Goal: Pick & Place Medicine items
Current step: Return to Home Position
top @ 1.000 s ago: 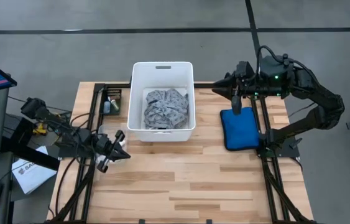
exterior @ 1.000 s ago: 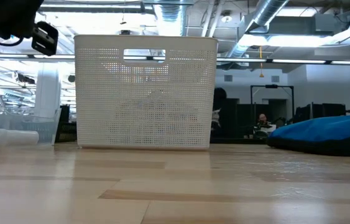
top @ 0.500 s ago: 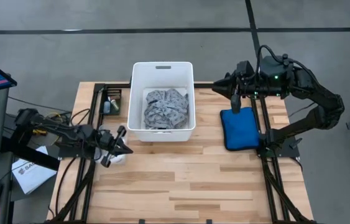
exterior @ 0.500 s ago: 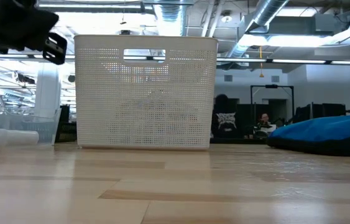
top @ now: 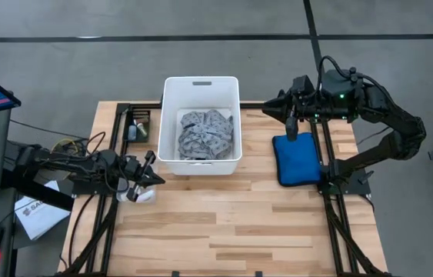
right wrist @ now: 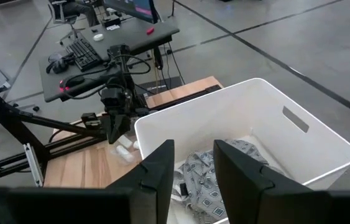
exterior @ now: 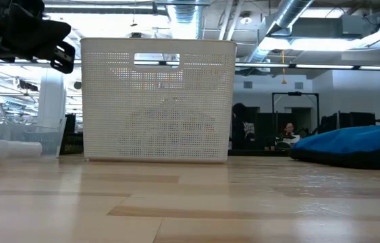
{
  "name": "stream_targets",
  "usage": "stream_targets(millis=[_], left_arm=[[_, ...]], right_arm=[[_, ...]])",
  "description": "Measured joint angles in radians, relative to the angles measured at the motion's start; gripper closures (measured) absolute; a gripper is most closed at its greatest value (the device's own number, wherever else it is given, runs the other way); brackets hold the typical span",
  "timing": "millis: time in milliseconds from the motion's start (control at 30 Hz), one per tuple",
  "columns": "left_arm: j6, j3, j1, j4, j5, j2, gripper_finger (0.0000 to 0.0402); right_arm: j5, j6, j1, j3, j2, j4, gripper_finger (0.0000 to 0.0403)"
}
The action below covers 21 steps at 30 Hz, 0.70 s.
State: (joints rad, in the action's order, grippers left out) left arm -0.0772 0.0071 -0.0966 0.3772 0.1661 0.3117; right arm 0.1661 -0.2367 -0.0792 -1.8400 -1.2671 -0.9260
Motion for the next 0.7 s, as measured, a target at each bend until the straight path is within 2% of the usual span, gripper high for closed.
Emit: stream_targets(millis=[333, 533, 700], left_arm=[[-0.003, 0.0, 0.015, -0.191, -0.001, -0.2, 0.0401], [0.021, 0.0, 0.015, -0.304, -0.055, -0.31, 0.0401], [0.028, 0.0, 0.015, -0.332, -0.093, -0.312, 0.0401]], right_arm=[[0.0, 0.005, 0.0, 0.0, 0.0, -0.001, 0.0294], [0.016, 0.008, 0.0, 0.0, 0.0, -0.001, 0.0294], [0.018, 0.008, -0.001, 0.0, 0.0, -0.003, 0.0294]])
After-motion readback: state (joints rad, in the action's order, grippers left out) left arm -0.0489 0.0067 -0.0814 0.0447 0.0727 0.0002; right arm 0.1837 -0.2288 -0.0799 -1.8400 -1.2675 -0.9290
